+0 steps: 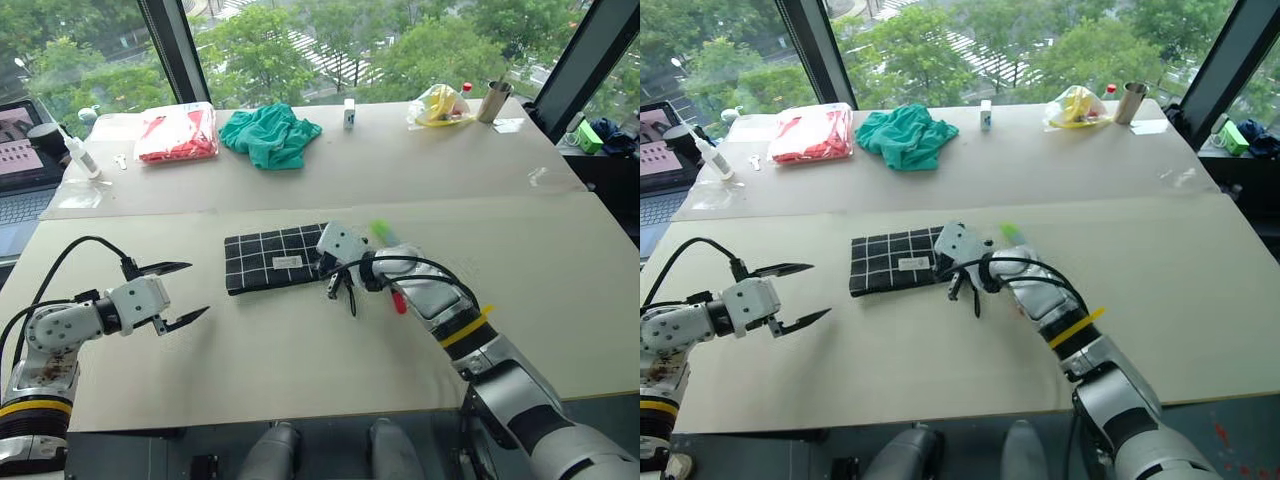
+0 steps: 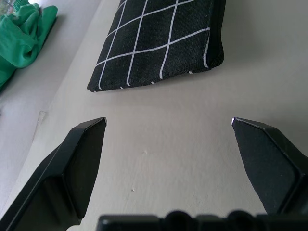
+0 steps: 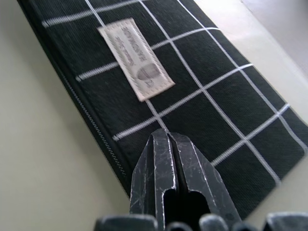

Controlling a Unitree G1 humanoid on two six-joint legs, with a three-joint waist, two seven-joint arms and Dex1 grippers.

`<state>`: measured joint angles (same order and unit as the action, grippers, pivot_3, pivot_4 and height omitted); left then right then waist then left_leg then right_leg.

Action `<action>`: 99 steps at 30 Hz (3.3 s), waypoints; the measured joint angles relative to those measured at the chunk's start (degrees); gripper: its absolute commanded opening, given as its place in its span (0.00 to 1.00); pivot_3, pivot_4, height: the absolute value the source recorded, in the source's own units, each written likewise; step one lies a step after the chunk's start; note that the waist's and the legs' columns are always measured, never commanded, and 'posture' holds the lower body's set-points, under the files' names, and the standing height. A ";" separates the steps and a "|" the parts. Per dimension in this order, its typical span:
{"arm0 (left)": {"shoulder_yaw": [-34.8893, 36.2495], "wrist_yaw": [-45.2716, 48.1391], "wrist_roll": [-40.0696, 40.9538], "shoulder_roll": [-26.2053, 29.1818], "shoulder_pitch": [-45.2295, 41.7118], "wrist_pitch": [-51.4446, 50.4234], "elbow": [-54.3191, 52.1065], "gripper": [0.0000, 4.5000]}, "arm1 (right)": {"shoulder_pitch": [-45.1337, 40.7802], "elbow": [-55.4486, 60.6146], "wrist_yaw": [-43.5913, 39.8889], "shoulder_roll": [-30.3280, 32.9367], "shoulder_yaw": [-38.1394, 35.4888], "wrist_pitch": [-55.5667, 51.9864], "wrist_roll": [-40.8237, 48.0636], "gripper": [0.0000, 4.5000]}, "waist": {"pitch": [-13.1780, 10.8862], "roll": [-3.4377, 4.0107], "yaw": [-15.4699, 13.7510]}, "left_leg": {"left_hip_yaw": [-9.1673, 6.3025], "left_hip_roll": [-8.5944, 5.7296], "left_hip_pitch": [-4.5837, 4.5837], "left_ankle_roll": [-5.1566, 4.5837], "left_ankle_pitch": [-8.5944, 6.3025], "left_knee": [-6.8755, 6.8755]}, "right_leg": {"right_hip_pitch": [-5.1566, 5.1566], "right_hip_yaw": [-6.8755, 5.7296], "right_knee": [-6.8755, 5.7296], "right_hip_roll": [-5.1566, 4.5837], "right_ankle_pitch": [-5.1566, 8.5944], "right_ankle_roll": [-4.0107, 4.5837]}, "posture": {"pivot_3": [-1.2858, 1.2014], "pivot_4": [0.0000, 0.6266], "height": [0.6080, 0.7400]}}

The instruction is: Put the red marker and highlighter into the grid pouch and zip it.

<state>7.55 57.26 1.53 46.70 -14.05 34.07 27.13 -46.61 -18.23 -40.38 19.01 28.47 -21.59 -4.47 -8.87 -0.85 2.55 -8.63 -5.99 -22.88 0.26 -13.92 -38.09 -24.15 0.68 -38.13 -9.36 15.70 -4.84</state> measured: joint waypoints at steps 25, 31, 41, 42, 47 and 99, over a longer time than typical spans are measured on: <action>-14.07 -15.73 -15.89 -3.06 -21.27 19.40 23.77 1.00 | 6.80 8.23 -0.97 -0.28 -4.62 -3.24 -3.30 0.00 | 0.11 -0.07 0.87 | 0.01 -0.09 -0.01 -0.01 0.00 -0.24 | -0.01 0.00 -0.55 0.02 0.00 -0.01 | 0.52 0.24 1.00; -16.70 -19.59 -18.79 -2.94 -25.33 23.86 30.21 1.00 | 8.27 10.78 -1.96 0.04 -4.77 -4.14 -3.28 0.00 | 0.12 -0.08 0.92 | 0.01 -0.12 -0.03 -0.01 0.00 -0.29 | -0.04 -0.02 -0.74 0.02 0.00 -0.02 | 0.52 0.24 1.00; -18.89 -20.69 -19.56 -2.84 -27.63 26.87 34.46 0.86 | 8.72 11.60 -2.44 0.21 -5.09 -4.79 -3.25 0.00 | 0.12 -0.09 0.91 | 0.01 -0.13 -0.04 -0.02 0.00 -0.33 | -0.04 -0.03 -0.77 0.02 0.00 -0.02 | 0.52 0.24 1.00; -19.03 -20.54 -19.53 -2.85 -27.62 27.01 34.88 0.76 | 8.72 11.61 -2.50 0.21 -5.12 -4.80 -3.24 0.00 | 0.12 -0.09 0.96 | 0.01 -0.13 -0.06 -0.02 0.00 -0.33 | -0.06 -0.03 -0.77 0.03 0.00 -0.02 | 0.52 0.24 1.00; -19.52 -18.29 -19.20 -2.87 -27.63 27.13 36.65 0.36 | 8.71 11.75 -2.85 0.22 -5.13 -4.80 -3.25 0.00 | 0.12 -0.09 1.14 | 0.01 -0.12 -0.08 -0.02 0.00 -0.34 | -0.09 -0.03 -0.80 0.03 0.00 -0.02 | 0.52 0.24 1.00; -6.21 -20.00 14.44 -6.73 0.60 -73.70 -42.20 0.00 | 13.35 26.10 8.36 3.83 -13.91 -26.76 15.49 0.94 | 0.09 -0.07 -0.30 | 0.09 -0.03 -0.35 -0.15 -0.09 -0.77 | -0.12 0.22 -0.71 0.00 0.00 -0.03 | 0.52 0.24 1.00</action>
<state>1.34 37.26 15.97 39.98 -13.45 -39.63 -15.06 -33.27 7.87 -32.02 22.84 14.55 -48.34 11.02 -8.78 -0.92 2.24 -8.53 -6.03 -23.23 0.11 -14.01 -38.86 -24.28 0.90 -38.84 -9.35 15.70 -4.86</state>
